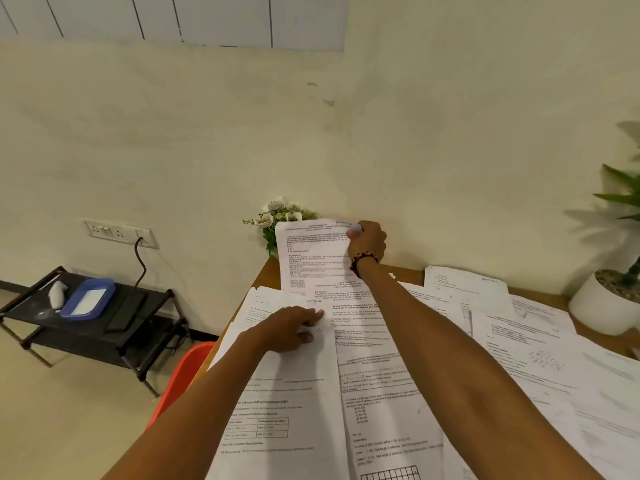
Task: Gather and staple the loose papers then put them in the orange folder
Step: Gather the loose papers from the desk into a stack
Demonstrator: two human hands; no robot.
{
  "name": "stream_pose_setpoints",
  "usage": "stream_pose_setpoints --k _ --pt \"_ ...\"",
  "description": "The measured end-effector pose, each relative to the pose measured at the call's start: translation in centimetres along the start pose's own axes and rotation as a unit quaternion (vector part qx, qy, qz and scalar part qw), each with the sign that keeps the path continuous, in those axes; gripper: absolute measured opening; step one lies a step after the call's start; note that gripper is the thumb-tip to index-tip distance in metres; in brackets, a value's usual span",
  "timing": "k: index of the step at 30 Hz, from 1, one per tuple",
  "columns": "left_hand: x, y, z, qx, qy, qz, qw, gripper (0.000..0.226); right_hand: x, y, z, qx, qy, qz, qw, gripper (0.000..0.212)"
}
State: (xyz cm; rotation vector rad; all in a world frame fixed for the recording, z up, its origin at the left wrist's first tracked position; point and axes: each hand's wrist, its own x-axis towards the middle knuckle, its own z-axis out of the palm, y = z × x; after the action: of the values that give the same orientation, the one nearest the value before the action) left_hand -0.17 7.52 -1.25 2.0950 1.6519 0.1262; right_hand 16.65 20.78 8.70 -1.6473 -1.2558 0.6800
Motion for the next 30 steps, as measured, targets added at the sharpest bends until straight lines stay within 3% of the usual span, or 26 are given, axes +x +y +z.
stream_pose_setpoints --k 10,15,19,21,24,30 --pt "0.0 0.1 0.1 0.016 -0.005 0.009 1.0 0.061 2.8 -7.6 -4.5 0.066 0.179 -0.17 0.967 0.017" --pt "0.3 -0.3 -0.2 0.014 -0.001 0.02 1.0 0.054 2.9 -9.2 -5.9 -0.082 0.241 -0.314 0.915 0.012" --pt "0.4 0.3 -1.7 -0.058 0.061 0.065 0.994 0.013 1.2 -8.3 -5.9 -0.148 0.153 -0.468 0.858 0.011" --pt "0.3 0.6 -2.7 -0.113 0.093 0.084 0.986 0.017 0.4 -7.4 -5.6 -0.236 0.095 -0.527 0.811 0.003" --pt "0.1 1.4 -4.2 -0.17 0.168 0.093 0.967 0.019 -1.2 -6.3 -5.2 -0.328 -0.005 -0.564 0.757 0.007" --pt "-0.1 1.9 -5.6 -0.246 0.349 0.093 0.9 0.021 -4.5 -3.8 -4.8 -0.355 -0.142 -0.467 0.797 0.023"
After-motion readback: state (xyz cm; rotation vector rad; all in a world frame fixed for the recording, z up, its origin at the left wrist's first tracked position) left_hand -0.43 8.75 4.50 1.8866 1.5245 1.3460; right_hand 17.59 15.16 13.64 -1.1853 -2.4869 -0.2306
